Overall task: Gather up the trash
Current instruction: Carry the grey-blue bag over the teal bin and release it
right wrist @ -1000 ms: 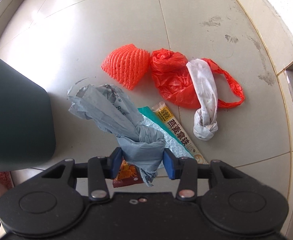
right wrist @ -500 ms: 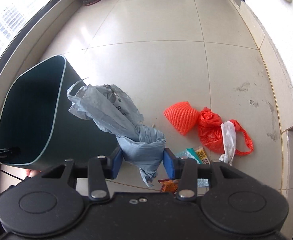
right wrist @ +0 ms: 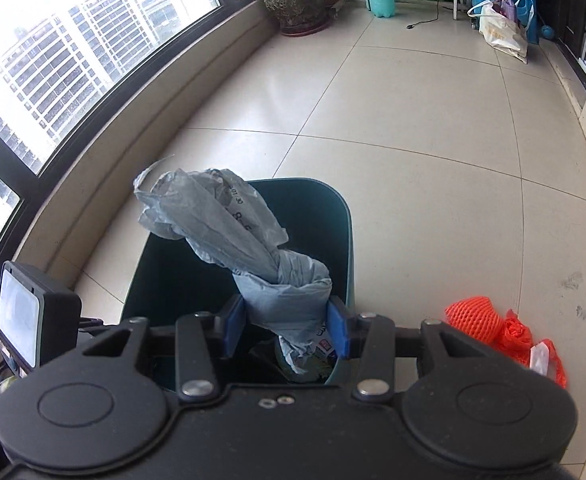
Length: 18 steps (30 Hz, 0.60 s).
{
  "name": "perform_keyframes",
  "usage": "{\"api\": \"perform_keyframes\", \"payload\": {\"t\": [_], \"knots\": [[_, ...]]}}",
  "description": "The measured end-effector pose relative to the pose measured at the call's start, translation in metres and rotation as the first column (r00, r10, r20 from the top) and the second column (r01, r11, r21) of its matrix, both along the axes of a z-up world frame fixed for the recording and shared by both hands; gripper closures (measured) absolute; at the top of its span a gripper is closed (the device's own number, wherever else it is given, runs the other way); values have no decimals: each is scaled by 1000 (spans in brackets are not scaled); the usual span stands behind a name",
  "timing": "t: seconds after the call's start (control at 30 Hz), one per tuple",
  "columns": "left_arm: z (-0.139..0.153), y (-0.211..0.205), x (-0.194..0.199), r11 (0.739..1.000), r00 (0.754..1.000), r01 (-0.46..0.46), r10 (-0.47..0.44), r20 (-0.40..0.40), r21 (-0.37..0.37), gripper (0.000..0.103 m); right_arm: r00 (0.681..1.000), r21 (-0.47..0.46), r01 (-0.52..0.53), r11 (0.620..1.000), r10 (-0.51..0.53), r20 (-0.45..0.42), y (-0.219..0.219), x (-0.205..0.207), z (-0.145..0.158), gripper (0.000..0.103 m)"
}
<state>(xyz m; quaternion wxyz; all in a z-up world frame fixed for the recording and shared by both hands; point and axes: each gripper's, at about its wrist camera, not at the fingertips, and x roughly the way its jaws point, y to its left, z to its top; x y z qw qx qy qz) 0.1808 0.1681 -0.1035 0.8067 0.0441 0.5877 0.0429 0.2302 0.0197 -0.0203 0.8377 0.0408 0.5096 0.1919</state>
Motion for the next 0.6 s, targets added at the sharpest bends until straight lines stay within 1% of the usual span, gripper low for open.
{"api": "perform_keyframes", "payload": {"t": [0.13,0.2,0.37,0.6], "knots": [[5,4,-2,1000,1000,0,0,15,-14,87,999,-28,-2,1000,1,-37,28,14,-21,60],[7,6,-3,1000,1000,-1,2,20,-22,87,999,-59,-1,998,-2,-52,42,21,-32,60],[12,11,-4,999,1000,-1,2,26,-41,87,994,-114,1,993,-13,-105,65,37,-64,60],[16,17,-2,998,1000,-11,11,13,-67,87,986,-200,-14,980,-20,-165,90,59,-107,60]]}}
